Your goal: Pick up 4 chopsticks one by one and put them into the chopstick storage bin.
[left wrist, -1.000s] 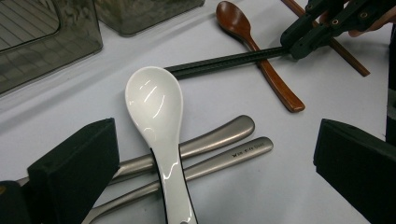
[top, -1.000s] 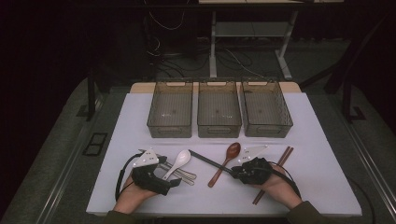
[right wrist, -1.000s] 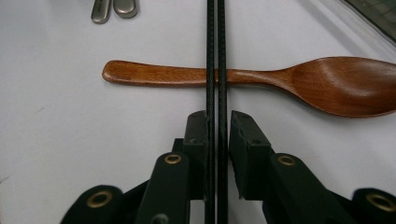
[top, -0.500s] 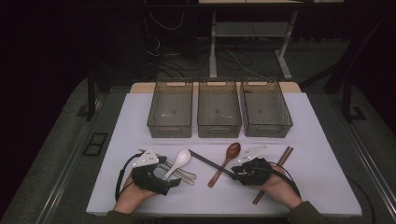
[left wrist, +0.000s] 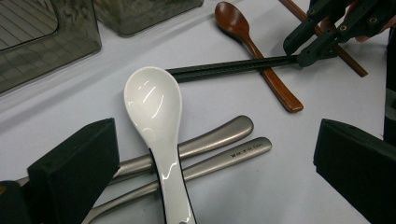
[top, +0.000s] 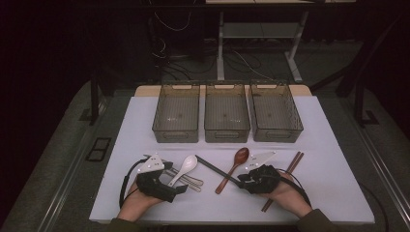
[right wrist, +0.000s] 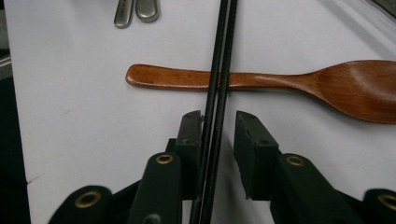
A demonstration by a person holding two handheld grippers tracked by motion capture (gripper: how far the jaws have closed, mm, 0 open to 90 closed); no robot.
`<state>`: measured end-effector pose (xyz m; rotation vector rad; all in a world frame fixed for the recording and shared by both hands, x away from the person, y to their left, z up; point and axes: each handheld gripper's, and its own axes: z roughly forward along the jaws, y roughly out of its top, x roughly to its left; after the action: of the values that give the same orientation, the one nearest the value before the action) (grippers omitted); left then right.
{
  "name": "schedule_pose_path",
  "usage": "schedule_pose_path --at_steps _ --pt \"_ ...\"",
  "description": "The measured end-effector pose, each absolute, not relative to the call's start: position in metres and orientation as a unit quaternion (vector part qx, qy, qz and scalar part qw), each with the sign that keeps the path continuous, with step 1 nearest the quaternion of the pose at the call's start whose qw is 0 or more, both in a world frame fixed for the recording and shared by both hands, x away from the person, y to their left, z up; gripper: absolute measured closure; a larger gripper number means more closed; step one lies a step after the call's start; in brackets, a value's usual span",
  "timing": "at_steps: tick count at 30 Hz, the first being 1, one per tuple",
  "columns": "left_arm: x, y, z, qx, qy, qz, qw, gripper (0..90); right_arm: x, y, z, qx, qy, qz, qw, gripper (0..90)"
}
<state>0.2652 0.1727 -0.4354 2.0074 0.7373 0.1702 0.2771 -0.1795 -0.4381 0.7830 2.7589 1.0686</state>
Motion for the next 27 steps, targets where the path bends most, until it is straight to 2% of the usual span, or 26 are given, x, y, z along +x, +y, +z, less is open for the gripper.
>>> schedule_pose_path --at_steps 7,18,20,27 --pt "0.265 0.173 -0.436 0.822 0.302 0.069 0.477 0.0 0.278 -0.178 -0.440 0.255 0.905 0.337 0.040 79.3" --pt "0.265 0.172 -0.436 0.822 0.302 0.069 0.478 0.0 0.284 -0.183 -0.439 0.257 0.905 0.336 0.038 81.0" --pt "0.265 0.172 -0.436 0.822 0.301 0.069 0.478 0.0 0.286 -0.186 -0.437 0.257 0.903 0.341 0.039 85.5" --pt "0.265 0.172 -0.436 0.822 0.301 0.069 0.478 0.0 0.295 -0.193 -0.435 0.265 0.900 0.342 0.043 85.5"
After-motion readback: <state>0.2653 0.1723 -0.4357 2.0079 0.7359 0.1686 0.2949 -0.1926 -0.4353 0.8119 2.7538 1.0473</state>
